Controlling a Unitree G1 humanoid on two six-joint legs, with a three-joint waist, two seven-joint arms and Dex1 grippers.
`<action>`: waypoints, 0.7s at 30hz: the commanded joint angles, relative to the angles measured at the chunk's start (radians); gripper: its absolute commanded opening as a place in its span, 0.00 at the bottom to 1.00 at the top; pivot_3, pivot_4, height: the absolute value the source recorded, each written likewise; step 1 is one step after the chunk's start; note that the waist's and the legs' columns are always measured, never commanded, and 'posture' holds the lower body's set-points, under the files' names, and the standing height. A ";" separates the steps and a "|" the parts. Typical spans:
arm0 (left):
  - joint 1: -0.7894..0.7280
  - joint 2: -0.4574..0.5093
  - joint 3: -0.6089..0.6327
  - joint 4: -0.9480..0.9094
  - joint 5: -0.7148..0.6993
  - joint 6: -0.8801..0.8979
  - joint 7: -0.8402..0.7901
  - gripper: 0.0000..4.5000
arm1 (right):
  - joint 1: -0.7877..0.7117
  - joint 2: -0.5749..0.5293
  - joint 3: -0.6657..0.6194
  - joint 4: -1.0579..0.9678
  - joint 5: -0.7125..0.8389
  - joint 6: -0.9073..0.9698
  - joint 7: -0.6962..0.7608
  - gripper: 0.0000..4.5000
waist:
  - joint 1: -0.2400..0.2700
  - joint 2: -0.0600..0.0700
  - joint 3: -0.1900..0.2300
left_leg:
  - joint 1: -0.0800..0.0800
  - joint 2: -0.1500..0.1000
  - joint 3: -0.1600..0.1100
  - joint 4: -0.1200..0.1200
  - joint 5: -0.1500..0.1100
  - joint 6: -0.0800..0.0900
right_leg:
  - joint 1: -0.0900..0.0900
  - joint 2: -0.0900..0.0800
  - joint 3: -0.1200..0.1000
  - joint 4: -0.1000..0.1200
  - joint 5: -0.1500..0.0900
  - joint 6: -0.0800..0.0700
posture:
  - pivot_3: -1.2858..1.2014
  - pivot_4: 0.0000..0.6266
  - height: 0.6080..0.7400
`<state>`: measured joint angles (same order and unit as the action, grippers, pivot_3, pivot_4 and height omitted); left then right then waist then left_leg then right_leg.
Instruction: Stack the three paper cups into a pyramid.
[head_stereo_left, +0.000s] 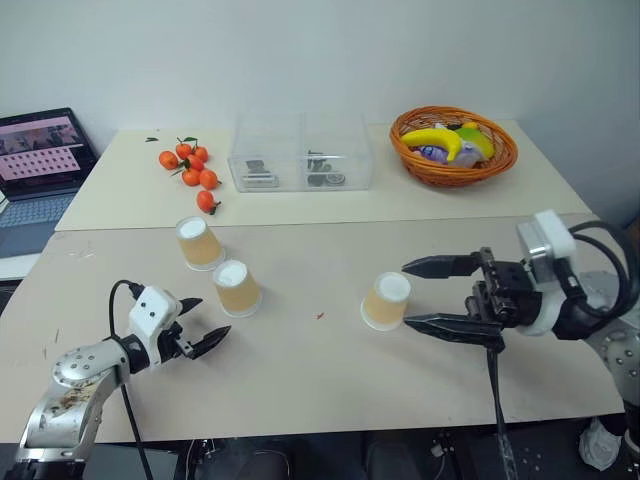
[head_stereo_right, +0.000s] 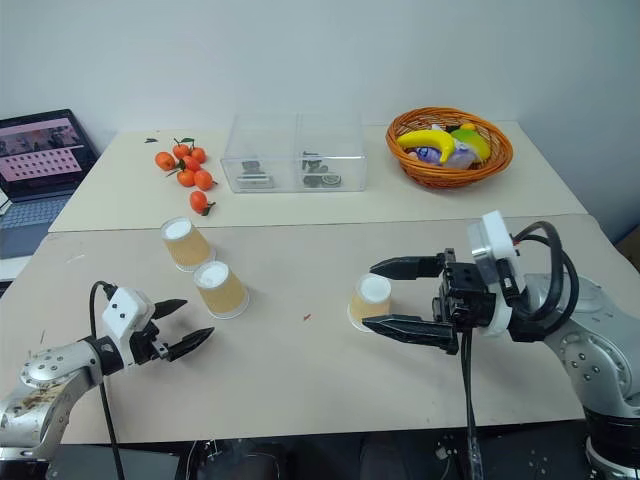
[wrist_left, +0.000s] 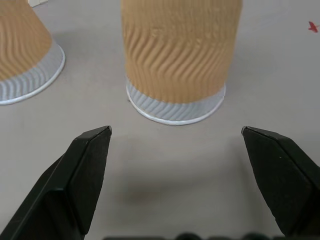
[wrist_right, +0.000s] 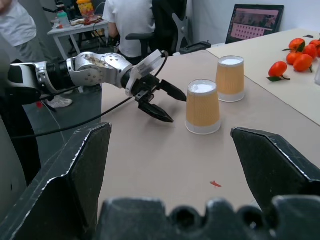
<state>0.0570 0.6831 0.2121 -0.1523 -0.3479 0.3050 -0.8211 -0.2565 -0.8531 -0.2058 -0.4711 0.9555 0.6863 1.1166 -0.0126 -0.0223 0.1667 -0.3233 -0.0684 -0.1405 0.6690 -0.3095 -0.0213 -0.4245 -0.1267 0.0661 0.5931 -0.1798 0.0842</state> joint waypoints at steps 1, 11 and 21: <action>-0.052 -0.020 -0.002 -0.028 -0.037 0.006 0.004 0.99 | -0.019 0.007 0.016 0.013 -0.027 -0.036 0.025 1.00 | 0.001 0.000 0.000 | 0.000 0.000 0.000 0.000 0.000 0.000 | 0.000 0.000 0.000 0.000 0.000 0.000 | 0.52 0.24 0.93; -0.195 -0.089 -0.051 0.053 -0.055 0.064 0.032 0.99 | -0.058 0.004 0.013 0.038 -0.033 -0.045 0.058 1.00 | -0.002 0.000 0.000 | 0.000 0.000 0.000 0.000 0.000 0.000 | 0.000 0.000 0.000 0.000 0.000 0.000 | 0.52 0.24 0.93; -0.301 -0.169 -0.084 0.141 -0.038 0.022 0.062 0.88 | -0.046 0.008 0.019 0.036 -0.057 -0.058 0.058 1.00 | 0.000 -0.001 0.000 | 0.000 0.000 0.000 0.000 0.000 0.000 | -0.001 0.000 0.000 0.000 0.000 0.000 | 0.52 0.24 0.93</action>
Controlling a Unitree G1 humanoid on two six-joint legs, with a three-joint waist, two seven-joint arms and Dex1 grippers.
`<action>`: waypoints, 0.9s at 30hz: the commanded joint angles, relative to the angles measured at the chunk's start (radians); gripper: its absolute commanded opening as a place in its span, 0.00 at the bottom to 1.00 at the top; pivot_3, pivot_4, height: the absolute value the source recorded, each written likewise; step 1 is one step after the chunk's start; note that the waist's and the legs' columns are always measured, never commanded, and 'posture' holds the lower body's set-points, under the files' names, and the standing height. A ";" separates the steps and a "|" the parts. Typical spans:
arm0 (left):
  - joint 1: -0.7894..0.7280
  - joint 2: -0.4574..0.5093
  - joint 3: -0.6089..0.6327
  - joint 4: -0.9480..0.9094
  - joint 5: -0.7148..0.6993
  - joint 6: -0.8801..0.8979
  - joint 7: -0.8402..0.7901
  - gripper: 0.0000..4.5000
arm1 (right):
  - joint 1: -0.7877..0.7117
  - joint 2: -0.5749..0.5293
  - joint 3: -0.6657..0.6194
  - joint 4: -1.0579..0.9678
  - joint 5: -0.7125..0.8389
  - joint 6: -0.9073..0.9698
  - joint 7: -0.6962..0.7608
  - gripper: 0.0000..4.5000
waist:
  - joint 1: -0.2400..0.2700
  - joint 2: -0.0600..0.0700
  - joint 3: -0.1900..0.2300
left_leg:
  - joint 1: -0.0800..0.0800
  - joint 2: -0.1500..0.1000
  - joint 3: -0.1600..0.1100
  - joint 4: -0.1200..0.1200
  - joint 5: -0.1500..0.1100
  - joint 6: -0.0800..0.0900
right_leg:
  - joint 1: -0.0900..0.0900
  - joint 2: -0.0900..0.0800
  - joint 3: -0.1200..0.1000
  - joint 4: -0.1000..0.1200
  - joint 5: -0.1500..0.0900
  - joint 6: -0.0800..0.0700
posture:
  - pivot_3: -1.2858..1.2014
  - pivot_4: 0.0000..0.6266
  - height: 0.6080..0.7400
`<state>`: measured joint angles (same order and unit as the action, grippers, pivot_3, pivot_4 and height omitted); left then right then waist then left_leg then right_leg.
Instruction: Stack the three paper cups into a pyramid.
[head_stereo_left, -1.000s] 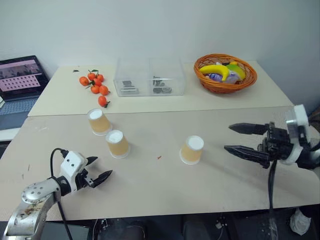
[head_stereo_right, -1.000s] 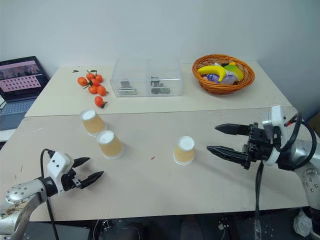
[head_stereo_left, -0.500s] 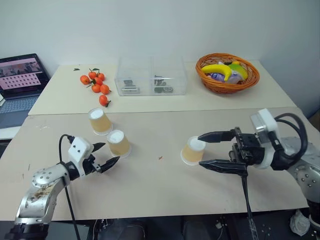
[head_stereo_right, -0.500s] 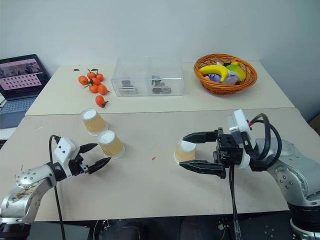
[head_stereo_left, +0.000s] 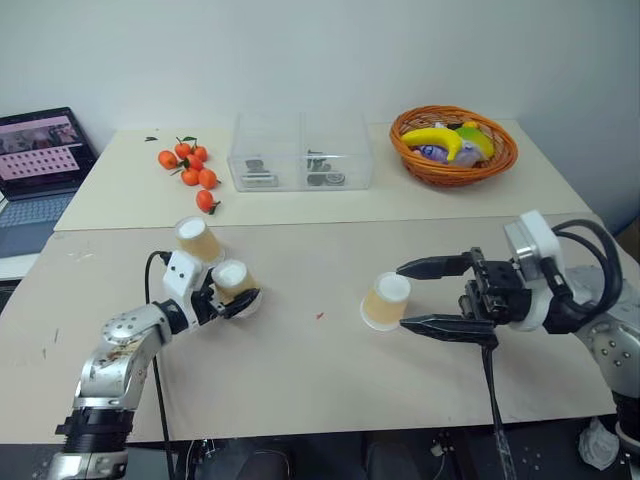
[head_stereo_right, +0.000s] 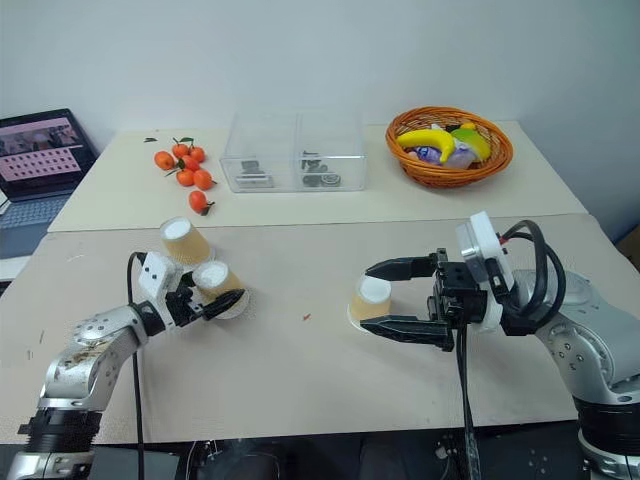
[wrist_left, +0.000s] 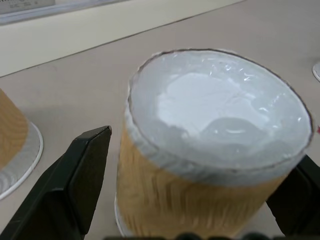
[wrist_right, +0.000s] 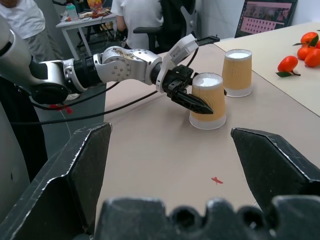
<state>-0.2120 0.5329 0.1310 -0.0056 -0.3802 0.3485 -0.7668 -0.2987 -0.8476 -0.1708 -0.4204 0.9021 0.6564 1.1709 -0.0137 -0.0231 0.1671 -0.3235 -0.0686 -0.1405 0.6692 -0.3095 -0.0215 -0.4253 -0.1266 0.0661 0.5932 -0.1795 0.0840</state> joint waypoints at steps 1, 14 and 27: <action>-0.039 -0.026 -0.004 -0.006 -0.011 -0.021 0.004 0.84 | -0.004 0.003 -0.016 -0.015 -0.005 -0.027 0.002 1.00 | 0.001 0.000 0.000 | 0.000 0.000 0.000 0.000 0.000 0.000 | 0.000 0.000 0.000 0.000 0.000 0.000 | 0.52 0.24 0.93; -0.123 -0.062 -0.108 -0.035 0.015 -0.016 -0.037 0.55 | -0.010 0.033 -0.001 -0.022 -0.024 -0.025 -0.018 1.00 | 0.002 0.000 0.000 | 0.000 0.000 0.000 0.000 0.000 0.000 | 0.000 0.000 0.000 0.000 0.000 0.000 | 0.52 0.24 0.93; -0.291 -0.198 -0.248 0.089 0.033 -0.013 -0.096 0.55 | 0.003 0.046 -0.001 -0.047 -0.021 -0.019 -0.055 1.00 | 0.000 -0.001 0.000 | -0.002 0.000 0.000 0.001 0.000 0.000 | 0.000 0.000 0.000 0.000 0.000 0.000 | 0.52 0.24 0.93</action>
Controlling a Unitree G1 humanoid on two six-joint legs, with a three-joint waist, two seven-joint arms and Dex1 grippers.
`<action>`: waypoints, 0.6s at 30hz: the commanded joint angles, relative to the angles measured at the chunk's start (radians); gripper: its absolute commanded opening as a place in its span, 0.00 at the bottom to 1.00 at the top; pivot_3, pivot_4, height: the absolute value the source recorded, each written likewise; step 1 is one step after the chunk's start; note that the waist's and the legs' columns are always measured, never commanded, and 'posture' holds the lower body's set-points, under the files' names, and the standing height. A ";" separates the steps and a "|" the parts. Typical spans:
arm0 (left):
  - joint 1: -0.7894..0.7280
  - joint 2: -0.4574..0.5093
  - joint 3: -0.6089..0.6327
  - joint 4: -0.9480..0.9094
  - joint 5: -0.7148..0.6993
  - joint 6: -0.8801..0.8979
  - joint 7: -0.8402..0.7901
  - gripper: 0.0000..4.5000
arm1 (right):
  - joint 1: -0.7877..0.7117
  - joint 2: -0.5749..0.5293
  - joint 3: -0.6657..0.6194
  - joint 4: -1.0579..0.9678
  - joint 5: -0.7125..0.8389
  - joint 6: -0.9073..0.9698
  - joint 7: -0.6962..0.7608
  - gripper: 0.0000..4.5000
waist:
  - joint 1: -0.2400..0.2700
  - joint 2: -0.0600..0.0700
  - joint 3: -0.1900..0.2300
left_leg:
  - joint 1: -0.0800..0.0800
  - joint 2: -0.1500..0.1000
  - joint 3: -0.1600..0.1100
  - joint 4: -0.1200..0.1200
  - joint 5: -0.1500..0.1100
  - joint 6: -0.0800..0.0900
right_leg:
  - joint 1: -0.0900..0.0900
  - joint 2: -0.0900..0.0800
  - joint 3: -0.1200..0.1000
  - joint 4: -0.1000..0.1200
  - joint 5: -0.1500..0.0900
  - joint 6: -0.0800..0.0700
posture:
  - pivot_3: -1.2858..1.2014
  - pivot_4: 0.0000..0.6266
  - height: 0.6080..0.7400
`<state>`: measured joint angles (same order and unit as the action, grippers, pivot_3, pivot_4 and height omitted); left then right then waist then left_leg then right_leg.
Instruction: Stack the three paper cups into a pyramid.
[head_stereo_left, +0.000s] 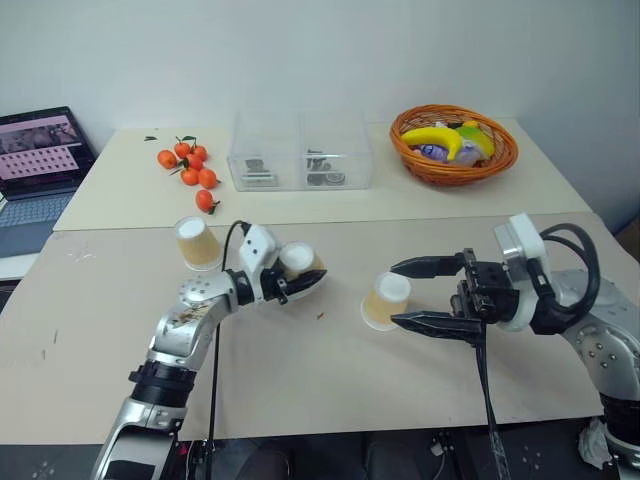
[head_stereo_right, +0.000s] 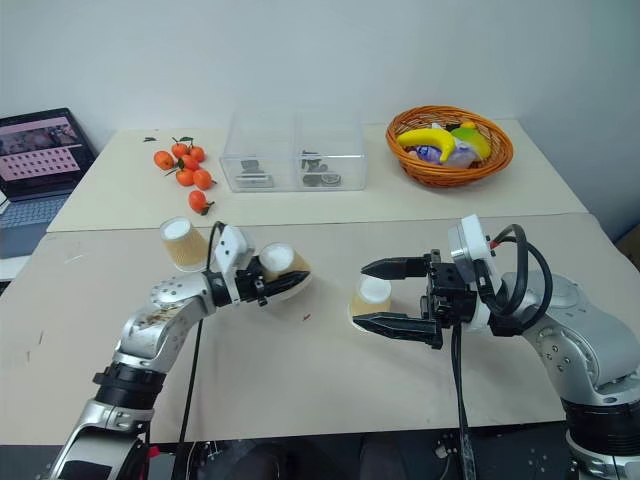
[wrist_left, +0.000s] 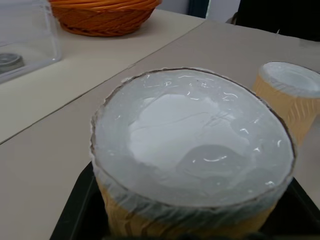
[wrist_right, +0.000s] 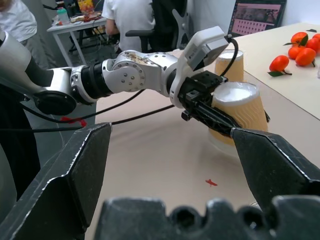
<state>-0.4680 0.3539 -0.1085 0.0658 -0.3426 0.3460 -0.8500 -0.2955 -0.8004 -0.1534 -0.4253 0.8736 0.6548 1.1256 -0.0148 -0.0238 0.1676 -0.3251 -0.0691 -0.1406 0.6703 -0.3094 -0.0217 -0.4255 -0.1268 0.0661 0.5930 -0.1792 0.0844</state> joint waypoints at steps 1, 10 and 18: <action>-0.038 -0.021 -0.010 0.023 -0.003 -0.006 -0.014 0.55 | 0.000 -0.001 -0.018 -0.043 0.008 -0.017 -0.012 1.00 | 0.001 0.000 0.000 | 0.000 0.000 0.000 0.000 0.000 0.000 | 0.000 0.000 0.000 0.000 0.000 0.000 | 0.52 0.24 0.93; -0.057 -0.069 -0.018 0.144 0.044 -0.109 -0.020 1.00 | 0.012 -0.005 -0.028 -0.059 0.017 -0.011 -0.036 1.00 | 0.003 0.000 0.000 | -0.005 0.000 0.000 0.006 0.000 0.001 | -0.003 0.000 0.000 0.000 0.001 0.001 | 0.52 0.24 0.93; 0.007 -0.030 0.082 -0.100 -0.069 -0.012 0.010 1.00 | 0.002 -0.018 -0.025 -0.041 0.023 -0.004 -0.024 1.00 | 0.001 0.000 0.000 | -0.013 -0.001 -0.001 0.009 0.000 0.000 | -0.011 0.000 0.000 0.001 0.003 0.002 | 0.52 0.24 0.93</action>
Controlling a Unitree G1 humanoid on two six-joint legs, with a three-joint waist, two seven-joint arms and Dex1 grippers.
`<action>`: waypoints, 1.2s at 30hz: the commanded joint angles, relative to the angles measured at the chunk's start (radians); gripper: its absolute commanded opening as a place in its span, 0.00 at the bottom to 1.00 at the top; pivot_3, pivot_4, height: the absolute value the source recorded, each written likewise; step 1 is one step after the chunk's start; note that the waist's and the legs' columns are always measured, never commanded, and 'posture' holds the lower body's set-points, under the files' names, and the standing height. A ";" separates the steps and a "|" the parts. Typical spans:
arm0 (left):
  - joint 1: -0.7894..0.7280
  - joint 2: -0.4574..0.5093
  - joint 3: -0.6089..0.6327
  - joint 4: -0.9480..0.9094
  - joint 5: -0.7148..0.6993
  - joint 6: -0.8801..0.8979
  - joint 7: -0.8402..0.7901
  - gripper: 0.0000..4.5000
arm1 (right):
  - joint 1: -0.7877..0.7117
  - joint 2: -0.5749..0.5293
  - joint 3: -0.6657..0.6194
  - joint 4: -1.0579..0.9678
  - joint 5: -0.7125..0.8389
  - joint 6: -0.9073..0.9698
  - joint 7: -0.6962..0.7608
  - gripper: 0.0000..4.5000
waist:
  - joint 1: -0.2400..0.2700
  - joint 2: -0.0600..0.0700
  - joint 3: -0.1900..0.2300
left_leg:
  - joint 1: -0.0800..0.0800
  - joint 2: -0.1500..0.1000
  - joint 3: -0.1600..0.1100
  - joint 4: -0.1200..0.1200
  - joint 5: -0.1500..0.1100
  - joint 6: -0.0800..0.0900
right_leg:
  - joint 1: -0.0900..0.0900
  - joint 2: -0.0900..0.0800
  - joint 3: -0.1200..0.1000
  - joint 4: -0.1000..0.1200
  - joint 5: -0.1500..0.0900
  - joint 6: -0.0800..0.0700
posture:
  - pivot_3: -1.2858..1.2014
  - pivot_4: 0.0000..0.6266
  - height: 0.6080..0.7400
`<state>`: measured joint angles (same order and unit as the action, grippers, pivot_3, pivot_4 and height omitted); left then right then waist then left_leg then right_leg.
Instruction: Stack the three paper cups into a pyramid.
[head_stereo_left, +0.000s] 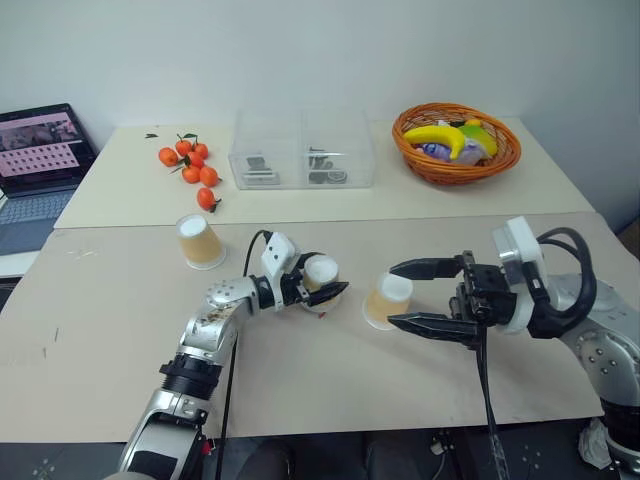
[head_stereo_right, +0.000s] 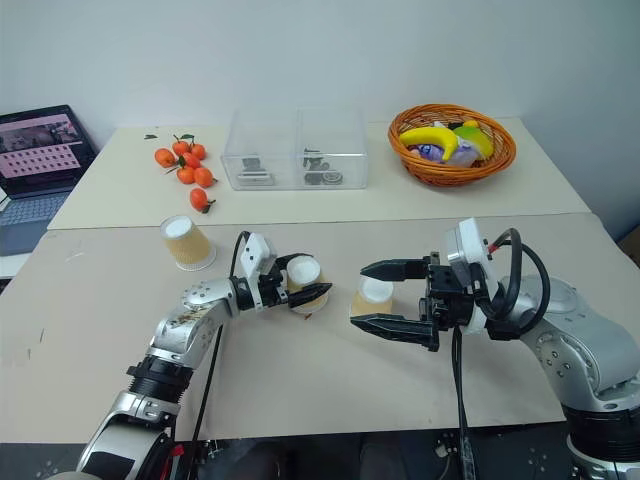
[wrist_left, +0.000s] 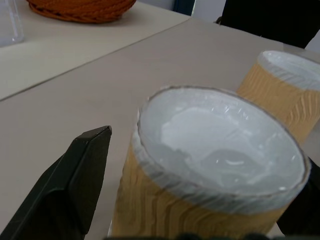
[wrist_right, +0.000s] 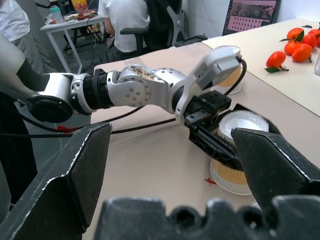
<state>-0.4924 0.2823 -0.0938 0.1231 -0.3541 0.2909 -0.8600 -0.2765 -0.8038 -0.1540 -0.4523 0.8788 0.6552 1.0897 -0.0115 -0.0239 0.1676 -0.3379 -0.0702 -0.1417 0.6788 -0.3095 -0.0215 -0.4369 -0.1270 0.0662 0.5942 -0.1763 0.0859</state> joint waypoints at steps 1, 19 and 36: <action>0.049 0.059 0.089 -0.206 -0.077 0.067 0.028 1.00 | -0.019 -0.018 -0.024 -0.010 0.018 -0.004 0.015 1.00 | -0.004 0.000 0.000 | 0.000 0.000 0.000 0.000 0.000 0.000 | -0.001 0.000 0.000 0.000 0.000 0.000 | 0.52 0.24 0.93; 0.427 0.218 0.527 -0.541 -0.250 0.289 0.330 1.00 | -0.143 0.060 0.011 0.178 -0.209 -0.157 -0.068 1.00 | -0.003 0.000 0.000 | 0.001 0.001 0.002 -0.001 0.000 0.000 | -0.001 0.000 0.000 0.000 0.001 -0.002 | 0.52 0.24 0.93; 0.375 0.238 0.501 -0.201 -0.090 0.096 0.365 1.00 | -0.143 0.063 0.016 0.166 -0.200 -0.136 -0.035 1.00 | 0.003 0.000 0.000 | 0.001 0.001 0.002 -0.001 0.000 -0.001 | -0.002 0.000 0.000 0.000 0.001 -0.002 | 0.52 0.24 0.93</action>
<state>-0.0943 0.5087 0.4160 -0.0839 -0.4593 0.4176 -0.4901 -0.4078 -0.7369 -0.1093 -0.2511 0.6516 0.5239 1.0513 -0.0089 -0.0236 0.1674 -0.3371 -0.0694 -0.1393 0.6778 -0.3093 -0.0220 -0.4384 -0.1268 0.0660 0.5943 -0.1749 0.0839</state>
